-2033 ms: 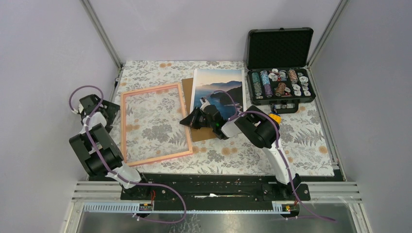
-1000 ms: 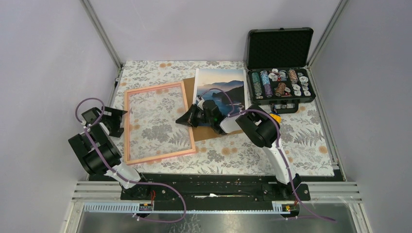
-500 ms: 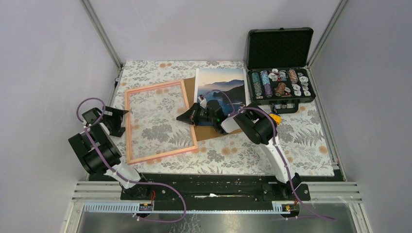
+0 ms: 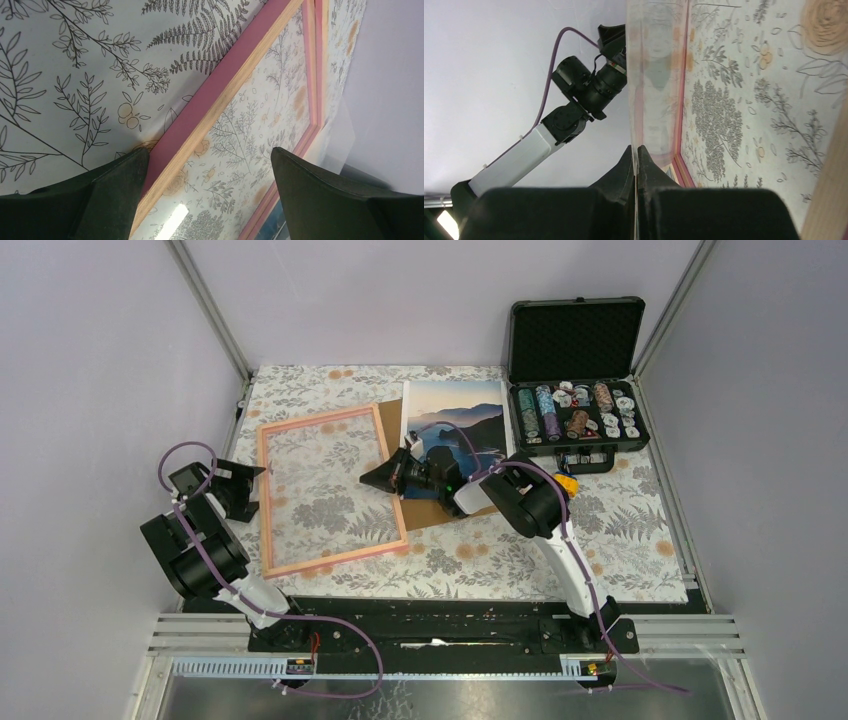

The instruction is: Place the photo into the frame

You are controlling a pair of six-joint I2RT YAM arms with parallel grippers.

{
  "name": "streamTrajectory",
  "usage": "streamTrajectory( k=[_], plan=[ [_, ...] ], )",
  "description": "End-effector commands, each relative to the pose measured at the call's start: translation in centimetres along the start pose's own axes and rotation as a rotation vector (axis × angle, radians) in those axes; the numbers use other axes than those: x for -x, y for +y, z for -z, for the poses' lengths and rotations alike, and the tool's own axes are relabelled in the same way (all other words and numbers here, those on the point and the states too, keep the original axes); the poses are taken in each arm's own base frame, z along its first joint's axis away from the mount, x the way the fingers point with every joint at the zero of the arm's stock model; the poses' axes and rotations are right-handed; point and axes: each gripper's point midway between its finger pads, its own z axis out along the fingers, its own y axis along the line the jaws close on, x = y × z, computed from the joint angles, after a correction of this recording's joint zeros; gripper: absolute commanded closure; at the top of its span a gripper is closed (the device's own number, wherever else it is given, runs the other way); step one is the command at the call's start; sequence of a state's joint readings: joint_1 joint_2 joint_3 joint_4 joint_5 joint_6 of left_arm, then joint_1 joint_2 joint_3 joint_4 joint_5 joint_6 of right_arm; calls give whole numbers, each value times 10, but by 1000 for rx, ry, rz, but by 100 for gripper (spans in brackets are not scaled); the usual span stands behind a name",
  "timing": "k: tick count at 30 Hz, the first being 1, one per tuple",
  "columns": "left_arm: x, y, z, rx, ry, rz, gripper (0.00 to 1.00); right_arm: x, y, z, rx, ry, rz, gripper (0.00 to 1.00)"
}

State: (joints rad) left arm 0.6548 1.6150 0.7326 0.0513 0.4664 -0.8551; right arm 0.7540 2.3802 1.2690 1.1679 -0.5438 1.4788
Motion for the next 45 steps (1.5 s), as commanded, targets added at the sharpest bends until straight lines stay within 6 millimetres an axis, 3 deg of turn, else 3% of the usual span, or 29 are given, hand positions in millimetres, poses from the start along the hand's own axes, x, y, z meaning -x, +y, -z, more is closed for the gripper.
streamTrajectory(
  k=[1,12,22,38,45],
  plan=[
    [-34,32,-3,95,119,71,1,-11,38,-1,149,17,94,100],
    [-32,31,-2,89,114,68,1,-15,30,-6,142,35,121,100],
    [-29,32,-2,88,111,77,1,-27,66,1,200,68,169,100],
    [-26,33,-3,88,106,79,1,-33,70,8,215,86,166,100],
    [-27,34,-5,77,121,95,1,-35,61,6,203,98,159,100]
  ],
)
